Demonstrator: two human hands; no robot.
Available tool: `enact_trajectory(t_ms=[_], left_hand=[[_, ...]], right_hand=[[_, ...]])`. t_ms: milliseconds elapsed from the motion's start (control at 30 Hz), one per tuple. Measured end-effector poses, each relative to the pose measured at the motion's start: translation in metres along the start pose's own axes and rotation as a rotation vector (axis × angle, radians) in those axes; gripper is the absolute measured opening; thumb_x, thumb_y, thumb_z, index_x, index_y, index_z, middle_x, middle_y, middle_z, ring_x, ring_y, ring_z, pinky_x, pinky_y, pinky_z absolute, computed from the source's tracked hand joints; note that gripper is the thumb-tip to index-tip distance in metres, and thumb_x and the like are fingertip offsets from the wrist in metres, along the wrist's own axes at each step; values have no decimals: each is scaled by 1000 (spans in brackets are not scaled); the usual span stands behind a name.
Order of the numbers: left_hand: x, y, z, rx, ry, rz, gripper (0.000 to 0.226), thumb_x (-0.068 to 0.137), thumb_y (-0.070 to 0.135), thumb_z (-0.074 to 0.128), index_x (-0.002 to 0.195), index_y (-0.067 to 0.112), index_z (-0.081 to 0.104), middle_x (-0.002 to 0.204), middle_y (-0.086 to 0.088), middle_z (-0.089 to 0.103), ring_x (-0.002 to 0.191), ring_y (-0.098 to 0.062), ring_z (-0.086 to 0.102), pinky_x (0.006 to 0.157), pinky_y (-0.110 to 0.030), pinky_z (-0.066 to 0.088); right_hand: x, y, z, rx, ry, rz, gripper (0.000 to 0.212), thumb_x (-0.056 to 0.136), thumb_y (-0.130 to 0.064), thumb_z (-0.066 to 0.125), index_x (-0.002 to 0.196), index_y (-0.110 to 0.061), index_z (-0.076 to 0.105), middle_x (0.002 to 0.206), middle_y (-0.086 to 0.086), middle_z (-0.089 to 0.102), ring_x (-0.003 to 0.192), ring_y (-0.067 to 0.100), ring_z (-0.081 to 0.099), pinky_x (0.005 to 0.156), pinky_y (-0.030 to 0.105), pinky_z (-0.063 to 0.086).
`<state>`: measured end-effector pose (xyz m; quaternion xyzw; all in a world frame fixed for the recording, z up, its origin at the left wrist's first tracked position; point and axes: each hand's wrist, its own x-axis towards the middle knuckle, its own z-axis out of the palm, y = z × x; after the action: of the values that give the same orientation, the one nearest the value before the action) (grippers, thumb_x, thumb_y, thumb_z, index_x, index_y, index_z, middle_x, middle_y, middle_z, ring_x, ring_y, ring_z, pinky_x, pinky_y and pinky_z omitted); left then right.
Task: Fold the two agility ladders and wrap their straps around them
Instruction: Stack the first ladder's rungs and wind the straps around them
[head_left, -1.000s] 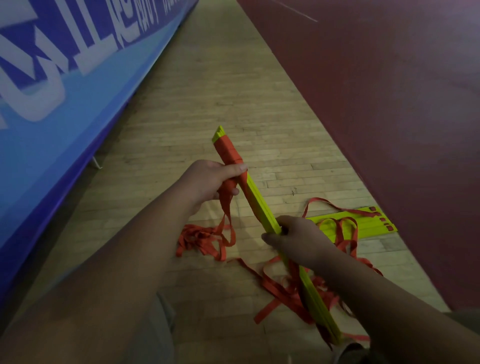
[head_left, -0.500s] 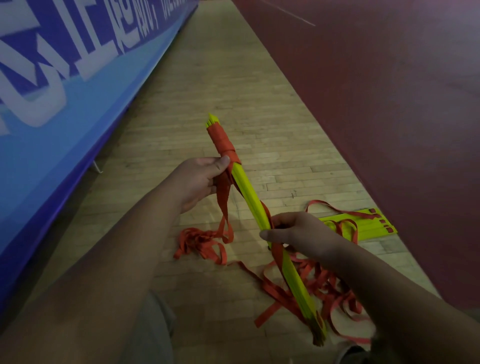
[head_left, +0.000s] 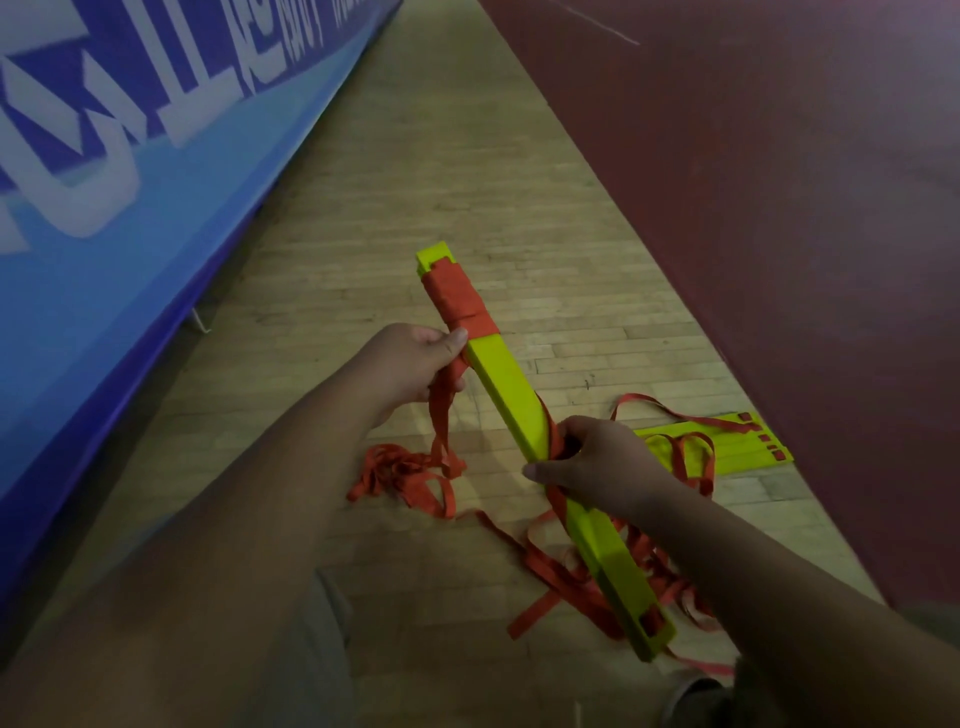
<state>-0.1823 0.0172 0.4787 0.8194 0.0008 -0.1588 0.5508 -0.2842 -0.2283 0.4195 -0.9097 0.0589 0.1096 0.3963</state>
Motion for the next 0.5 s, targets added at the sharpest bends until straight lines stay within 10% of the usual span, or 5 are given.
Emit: enact_trajectory(t_ms=[500], left_hand=[[1,-2,8,40,36,9,38,103,49,71,89,16,85,86,-1,83,103,-23,77,108,-46,56]], right_hand=[[1,3,-2,-129,27,22,30,86,-49,91,89,-24,74,81,-4,75,74,13,73,71,36,61]])
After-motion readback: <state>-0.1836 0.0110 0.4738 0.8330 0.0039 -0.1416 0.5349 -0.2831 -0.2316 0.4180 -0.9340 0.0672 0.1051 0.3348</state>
